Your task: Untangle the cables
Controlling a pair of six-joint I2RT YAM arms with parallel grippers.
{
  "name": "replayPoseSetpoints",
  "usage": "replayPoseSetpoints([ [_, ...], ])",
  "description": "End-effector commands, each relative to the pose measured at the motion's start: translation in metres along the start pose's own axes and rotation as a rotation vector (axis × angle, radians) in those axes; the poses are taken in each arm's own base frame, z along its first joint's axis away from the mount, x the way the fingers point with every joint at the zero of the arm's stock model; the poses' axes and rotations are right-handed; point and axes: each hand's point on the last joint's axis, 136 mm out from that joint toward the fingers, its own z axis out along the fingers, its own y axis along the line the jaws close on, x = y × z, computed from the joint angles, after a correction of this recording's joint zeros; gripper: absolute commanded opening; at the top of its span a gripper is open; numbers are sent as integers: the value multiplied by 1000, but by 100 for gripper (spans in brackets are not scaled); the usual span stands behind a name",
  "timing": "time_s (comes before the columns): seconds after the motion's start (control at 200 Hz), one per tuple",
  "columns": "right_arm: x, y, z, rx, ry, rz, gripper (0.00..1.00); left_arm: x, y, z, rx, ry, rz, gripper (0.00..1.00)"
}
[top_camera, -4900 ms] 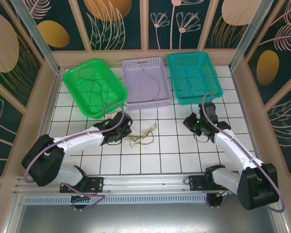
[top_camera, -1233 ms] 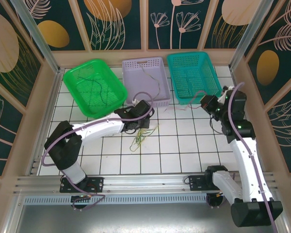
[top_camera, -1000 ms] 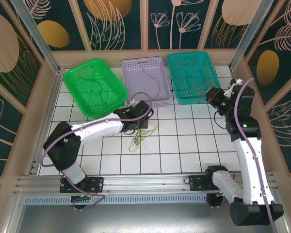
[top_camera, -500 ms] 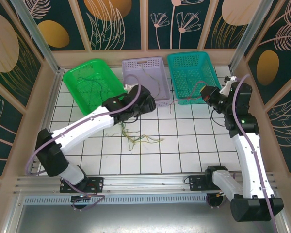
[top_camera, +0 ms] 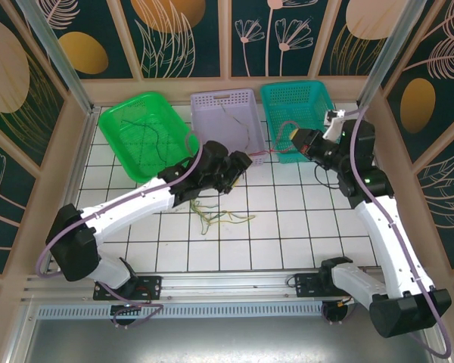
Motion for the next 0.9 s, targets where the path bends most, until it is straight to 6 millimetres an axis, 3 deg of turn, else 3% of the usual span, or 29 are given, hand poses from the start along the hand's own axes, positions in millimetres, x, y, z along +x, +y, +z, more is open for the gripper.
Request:
replayPoseSetpoints([
  [0.0, -4, 33, -1, -94, -15, -26, 0, -1, -26, -20, 177, 23, -307, 70],
  [0.16, 11, 40, 2, -114, 11, -16, 0, -23, -36, -44, 241, -93, -419, 73],
  [0.42, 10, 47, 4, -135, 18, 3, 0, -12, -12, -28, 126, -50, -361, 68],
  [0.631, 10, 54, 6, -147, 43, -6, 0, -32, 4, -36, 1, -188, -91, 65],
  [0.896, 16, 53, 12, -144, 91, -4, 0, -33, 11, -7, -102, -168, 257, 56],
])
